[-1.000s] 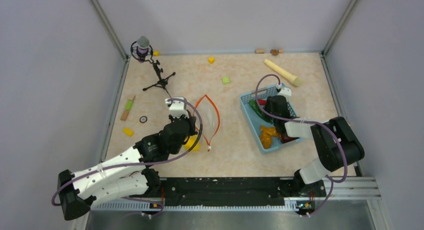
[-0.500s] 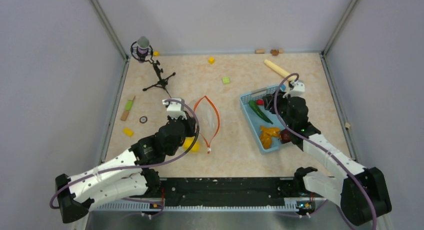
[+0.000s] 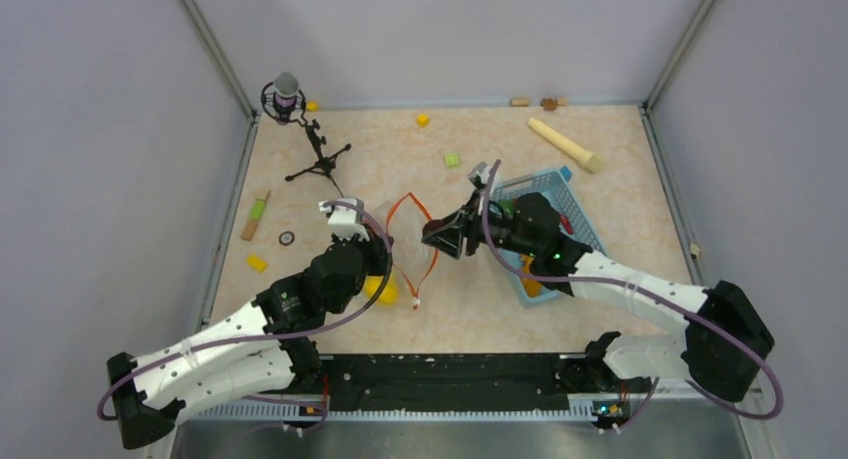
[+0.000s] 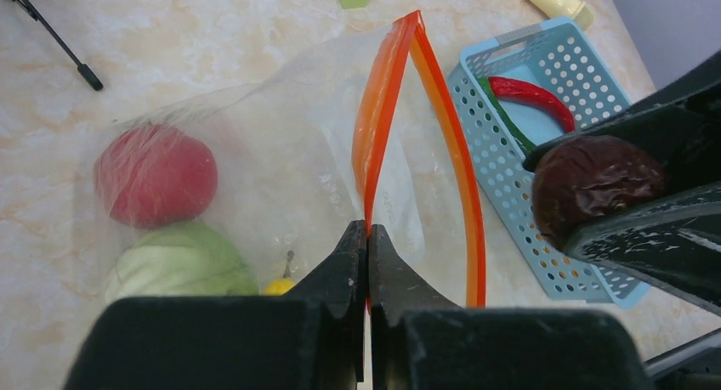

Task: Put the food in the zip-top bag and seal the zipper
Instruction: Place the fake fruit in the zipper food storage bag.

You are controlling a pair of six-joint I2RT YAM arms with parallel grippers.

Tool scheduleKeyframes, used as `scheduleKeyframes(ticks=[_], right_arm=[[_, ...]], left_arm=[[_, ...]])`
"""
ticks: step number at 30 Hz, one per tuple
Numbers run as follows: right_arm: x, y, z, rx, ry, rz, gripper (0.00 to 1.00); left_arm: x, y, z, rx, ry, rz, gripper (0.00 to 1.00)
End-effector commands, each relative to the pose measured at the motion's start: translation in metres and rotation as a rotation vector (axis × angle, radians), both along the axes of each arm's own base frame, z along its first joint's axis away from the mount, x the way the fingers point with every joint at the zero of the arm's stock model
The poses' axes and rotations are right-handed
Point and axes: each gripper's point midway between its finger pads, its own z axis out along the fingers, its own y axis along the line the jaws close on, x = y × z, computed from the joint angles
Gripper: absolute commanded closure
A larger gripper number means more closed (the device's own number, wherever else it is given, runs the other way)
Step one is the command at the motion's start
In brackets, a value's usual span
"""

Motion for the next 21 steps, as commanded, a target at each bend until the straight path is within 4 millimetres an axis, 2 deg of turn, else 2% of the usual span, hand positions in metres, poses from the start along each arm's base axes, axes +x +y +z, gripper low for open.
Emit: scheduleKeyframes(ticks=[1, 5, 8, 11, 17, 21], right_arm=[[-0.001, 0.043, 0.032, 0.037, -0.094, 0.084, 0.83], [0.010, 0.069, 0.009, -0.015, -0.030, 0.023, 0.79], [0.026, 0.079, -0.008, -0.049, 0.022, -0.069, 0.75], [0.035, 0.087, -0.016, -0.060, 0.064, -0.118, 0.65], [0.036, 0.102, -0.016, -0.059, 0.082, -0.114, 0.34], [0.031, 0.105, -0.014, -0.067, 0.077, -0.097, 0.24]], left_arm=[[0.000, -0.005, 0.010, -0.051, -0.022, -0.006, 1.00], [0.000, -0.006, 0.010, -0.055, -0.021, -0.011, 1.00], [0.000, -0.006, 0.009, -0.055, -0.022, -0.012, 1.00], [-0.001, -0.006, 0.010, -0.058, -0.024, -0.016, 1.00], [-0.002, -0.004, 0.012, -0.064, -0.029, -0.017, 1.00], [-0.003, -0.003, 0.014, -0.068, -0.035, -0.020, 1.00]])
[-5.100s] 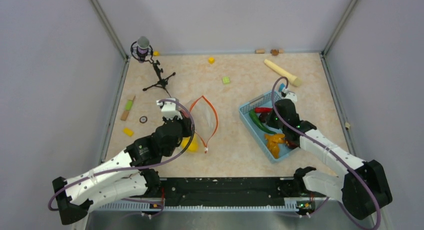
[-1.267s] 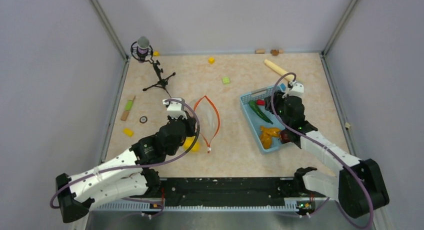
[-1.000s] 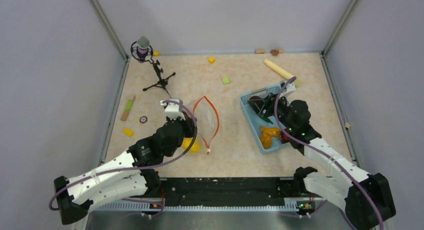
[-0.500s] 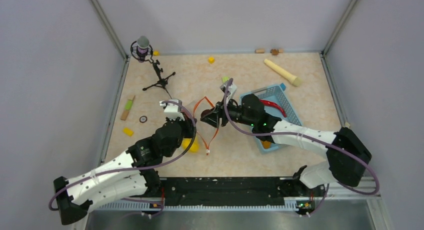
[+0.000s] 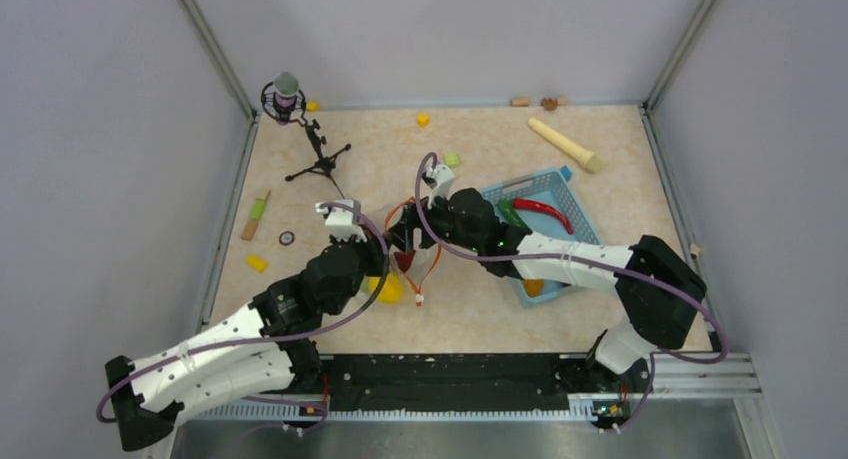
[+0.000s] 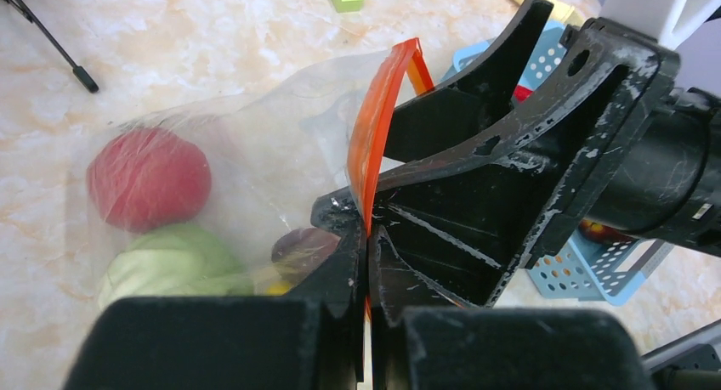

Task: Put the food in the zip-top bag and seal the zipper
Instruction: Place the fake fruit in the zipper food storage bag, then pick up the fake vegetable from the bin.

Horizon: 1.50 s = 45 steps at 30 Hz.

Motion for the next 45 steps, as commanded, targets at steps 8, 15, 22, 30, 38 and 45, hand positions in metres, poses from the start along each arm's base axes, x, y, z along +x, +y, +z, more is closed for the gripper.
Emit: scheduleKeyframes(ticks=[8, 15, 22, 30, 38, 45], right_arm=[[0.001, -0.012, 0.033, -0.013, -0.093, -0.050, 0.11], [0.008, -0.083, 0.050, -0.111, -0.198, -0.262, 0.01], [0.047, -0.189, 0.035, -0.189, -0.106, -0.570, 0.02], [0.070, -0.321, -0.038, -0.480, 0.153, -0.898, 0.07], [0.037, -0.317, -0.089, -0.486, 0.404, -0.890, 0.08], [0.004, -0.296, -0.100, -0.410, 0.568, -0.794, 0.08]], left_arm=[[0.002, 0.004, 0.014, -0.048, -0.042, 0.027, 1.00], [0.003, 0.004, 0.013, -0.046, -0.043, 0.032, 1.00], [0.003, 0.001, 0.011, -0.041, -0.034, 0.024, 1.00], [0.002, -0.001, 0.011, -0.040, -0.033, 0.011, 1.00], [0.004, -0.004, 0.010, -0.025, -0.024, 0.008, 1.00], [0.003, -0.002, 0.009, -0.023, -0.022, 0.010, 1.00]])
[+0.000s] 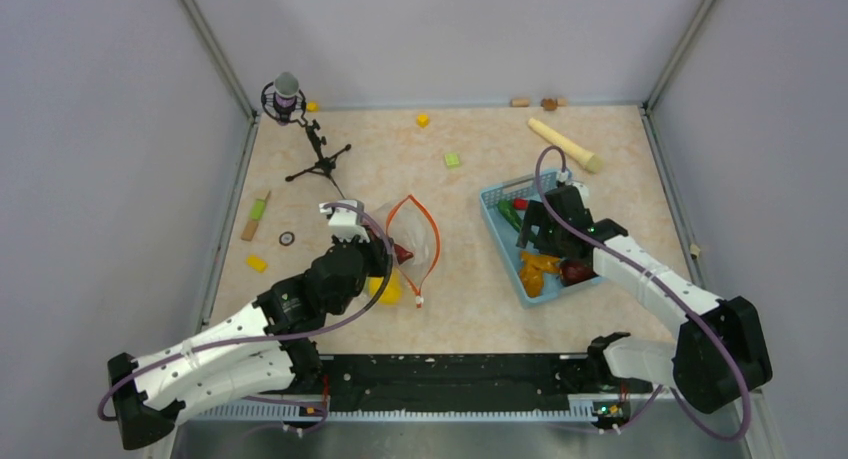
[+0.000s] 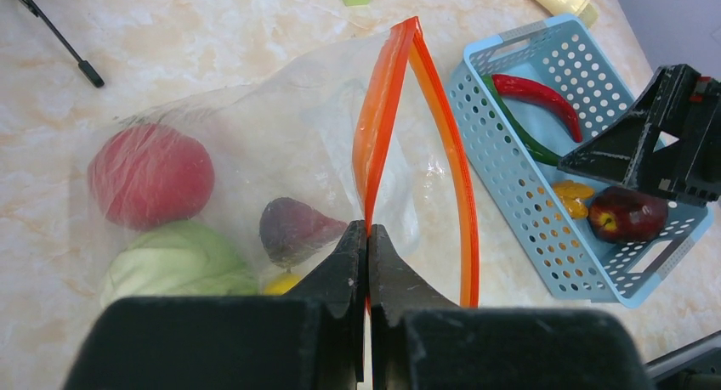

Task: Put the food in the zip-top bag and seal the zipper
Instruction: Pick up the fake vegetable from the bin.

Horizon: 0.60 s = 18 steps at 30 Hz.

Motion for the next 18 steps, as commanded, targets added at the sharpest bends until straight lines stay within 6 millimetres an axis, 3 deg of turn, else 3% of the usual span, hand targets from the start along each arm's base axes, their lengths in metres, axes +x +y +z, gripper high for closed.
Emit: scheduleKeyframes(ticks=[1, 9, 18], right_arm=[[-0.020, 0.017, 0.002, 0.142, 0.055, -0.007, 0.08], [-0.040, 0.006, -0.018, 0.104, 0.152, -0.053, 0.05], [-0.027, 0.010, -0.043, 0.080, 0.202, -0.074, 0.04]], left_arm=[[0.001, -0.003, 0.014, -0.038, -0.026, -0.005, 1.00], [0.002, -0.006, 0.010, -0.037, -0.020, -0.009, 1.00], [0.002, -0.010, 0.008, -0.033, -0.009, -0.017, 1.00]])
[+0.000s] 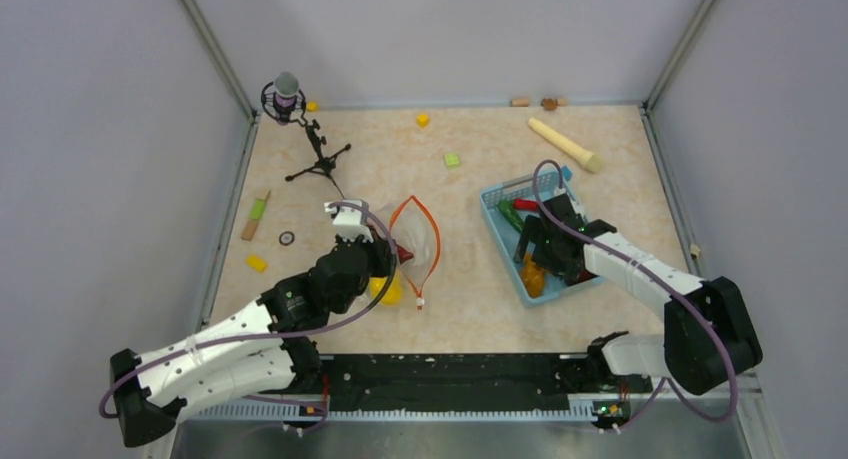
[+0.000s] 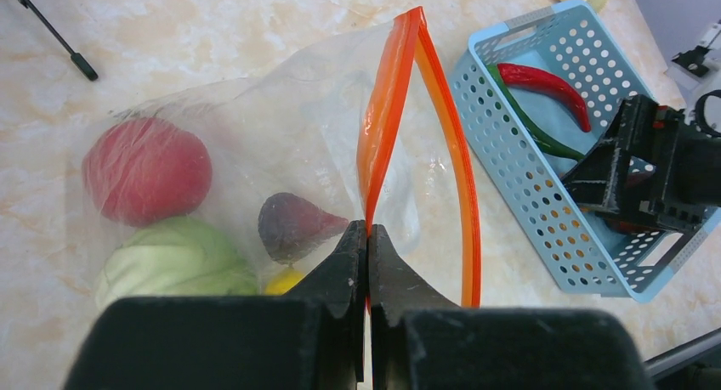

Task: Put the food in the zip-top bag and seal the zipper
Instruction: Pick up the fake vegetable from the bin.

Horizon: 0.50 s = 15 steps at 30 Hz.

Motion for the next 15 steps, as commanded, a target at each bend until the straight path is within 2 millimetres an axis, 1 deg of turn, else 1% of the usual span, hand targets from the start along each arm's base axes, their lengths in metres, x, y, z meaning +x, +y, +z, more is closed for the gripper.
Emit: scheduleKeyframes(ticks=[1, 6, 9, 12, 15], right_arm=[[0.013, 0.005, -0.008, 0.010, -0.001, -0.018, 0.04], [0.021, 0.011, -0.020, 0.023, 0.003, -0.018, 0.04], [0.024, 0.010, -0.023, 0.012, -0.004, -0.015, 0.07], [0.024, 0.011, -0.026, 0.013, -0.007, -0.014, 0.13], [0.019, 0.012, -0.028, 0.019, 0.009, 0.015, 0.25]], left_arm=[[0.001, -0.005, 0.014, -0.053, -0.026, -0.005, 1.00], [0.001, -0.005, 0.014, -0.050, -0.027, -0.003, 1.00], [0.002, -0.004, 0.015, -0.050, -0.030, -0.001, 1.00], [0.002, -0.004, 0.014, -0.045, -0.029, 0.002, 1.00], [0.003, -0.003, 0.013, -0.036, -0.031, 0.008, 1.00]])
